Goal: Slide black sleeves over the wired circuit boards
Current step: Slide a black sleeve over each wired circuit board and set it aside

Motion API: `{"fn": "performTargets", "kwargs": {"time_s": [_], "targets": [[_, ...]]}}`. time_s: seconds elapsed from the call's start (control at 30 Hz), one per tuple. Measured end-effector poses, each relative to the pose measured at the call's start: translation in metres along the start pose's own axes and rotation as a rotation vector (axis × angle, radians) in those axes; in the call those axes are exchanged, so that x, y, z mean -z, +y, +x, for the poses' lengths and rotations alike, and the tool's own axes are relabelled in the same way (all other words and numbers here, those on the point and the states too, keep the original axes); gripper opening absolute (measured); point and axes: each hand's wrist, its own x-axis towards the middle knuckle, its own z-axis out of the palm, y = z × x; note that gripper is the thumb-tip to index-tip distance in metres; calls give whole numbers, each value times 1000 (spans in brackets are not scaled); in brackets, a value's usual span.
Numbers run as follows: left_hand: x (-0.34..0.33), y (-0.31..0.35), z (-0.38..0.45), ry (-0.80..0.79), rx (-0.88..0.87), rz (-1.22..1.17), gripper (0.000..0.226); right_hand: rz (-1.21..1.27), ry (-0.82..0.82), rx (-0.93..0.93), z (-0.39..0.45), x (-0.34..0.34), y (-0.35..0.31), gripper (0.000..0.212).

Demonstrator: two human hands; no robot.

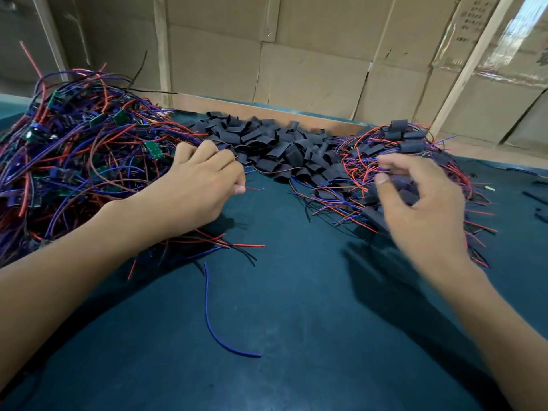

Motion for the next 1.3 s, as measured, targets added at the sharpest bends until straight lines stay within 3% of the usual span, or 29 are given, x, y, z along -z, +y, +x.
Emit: {"fn": "performTargets", "kwargs": {"time_s": [0.13,0.3,0.4,0.47,0.6,0.77,0.87,0.97,1.1,1.3], "targets": [[6,13,5,34,-52,-76,31,113,-182,127,-12,-10,-23,30],[12,20,7,35,-91,-185,25,241,-408,146,-25,-19,-30,43],[16,29,6,44,-168,-249,17,212,-399,192,-33,-28,-33,42],[18,42,7,47,-198,-307,17,211,-366,252,-35,-34,-33,30],[18,52,10,9,-131,-475,20,272,-273,252,-33,-35,-28,14],[13,50,7,-20,-89,-580,22,388,-420,171,-29,-25,-22,31],[11,52,7,-30,-121,-596,19,396,-422,174,-33,-31,-25,21],[7,48,5,-130,-92,-607,23,378,-384,135,-36,-36,-27,11],[4,32,4,-324,-25,-448,24,343,-251,34,-26,-28,-21,13],[3,22,6,-422,61,-506,47,230,-165,31,-14,-15,-8,13]]}}
